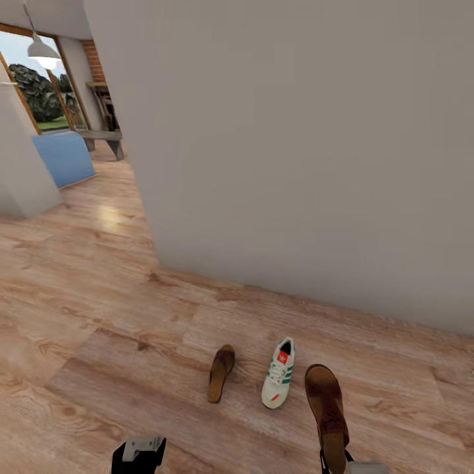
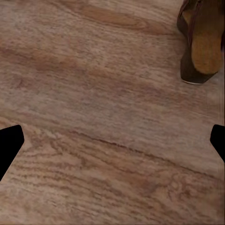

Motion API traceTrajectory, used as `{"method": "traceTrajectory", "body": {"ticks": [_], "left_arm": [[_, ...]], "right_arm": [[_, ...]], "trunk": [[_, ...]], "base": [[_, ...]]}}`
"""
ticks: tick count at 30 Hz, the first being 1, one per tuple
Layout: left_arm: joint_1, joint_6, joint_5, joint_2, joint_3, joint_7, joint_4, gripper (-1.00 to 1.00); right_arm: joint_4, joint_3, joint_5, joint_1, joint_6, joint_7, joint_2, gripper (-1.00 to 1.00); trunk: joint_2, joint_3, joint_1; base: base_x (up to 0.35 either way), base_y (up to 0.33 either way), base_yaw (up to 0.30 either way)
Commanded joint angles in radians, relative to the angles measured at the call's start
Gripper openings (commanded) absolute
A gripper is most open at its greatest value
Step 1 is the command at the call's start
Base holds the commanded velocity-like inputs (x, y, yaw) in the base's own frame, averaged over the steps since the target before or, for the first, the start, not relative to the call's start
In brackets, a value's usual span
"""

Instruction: Pick up the two gym shoes and the two sandals from the corridor floor and place them onto the hallstand (shoe rack) in the corridor, making sure they are on the rack and not on the floor. Arrange them so the two gym shoes are next to each other and the two sandals are next to each other.

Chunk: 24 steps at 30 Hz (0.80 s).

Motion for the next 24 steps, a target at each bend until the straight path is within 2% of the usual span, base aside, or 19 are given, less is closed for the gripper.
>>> {"method": "traceTrajectory", "body": {"ticks": [1, 11, 15, 16, 19, 22, 24], "left_arm": [[0.000, -0.003, 0.004, 0.001, 0.002, -0.006, 0.000, 1.00], [0.000, -0.001, 0.005, 0.001, 0.003, -0.005, -0.005, 1.00], [-0.001, 0.000, 0.005, 0.001, 0.002, -0.005, -0.011, 1.00], [-0.003, 0.005, 0.005, 0.000, 0.002, -0.004, -0.012, 1.00], [-0.012, 0.016, 0.004, -0.008, 0.001, -0.004, -0.008, 1.00], [-0.070, 0.073, 0.004, -0.030, 0.000, -0.001, -0.013, 1.00], [-0.135, 0.145, 0.002, -0.042, -0.001, 0.006, -0.010, 1.00]], "right_arm": [[-0.001, -0.002, 0.008, 0.000, 0.000, -0.004, 0.001, -1.00], [-0.002, -0.010, 0.008, 0.000, 0.000, -0.004, -0.001, -1.00], [-0.003, -0.053, 0.007, 0.000, 0.000, -0.004, -0.001, -1.00], [-0.007, -0.073, 0.007, 0.000, 0.001, -0.004, -0.001, -1.00], [-0.032, -0.104, 0.006, 0.000, 0.002, -0.002, -0.002, -1.00], [-0.125, -0.118, 0.007, 0.000, 0.004, 0.005, -0.002, -1.00], [-0.157, -0.119, 0.007, 0.000, 0.005, 0.011, -0.002, -1.00]], "trunk": [[0.000, 0.000, 0.000], [0.000, 0.006, 0.000], [0.000, 0.008, 0.000], [0.000, 0.009, 0.000], [0.000, 0.009, 0.000], [0.000, 0.009, 0.000], [0.000, 0.009, 0.000]], "base": [[0.024, 0.000, -0.287], [0.173, 0.000, -0.287], [0.064, 0.000, -0.273], [0.025, 0.000, -0.160], [0.014, 0.000, -0.092], [0.004, 0.000, -0.023], [0.002, 0.000, -0.010]]}}
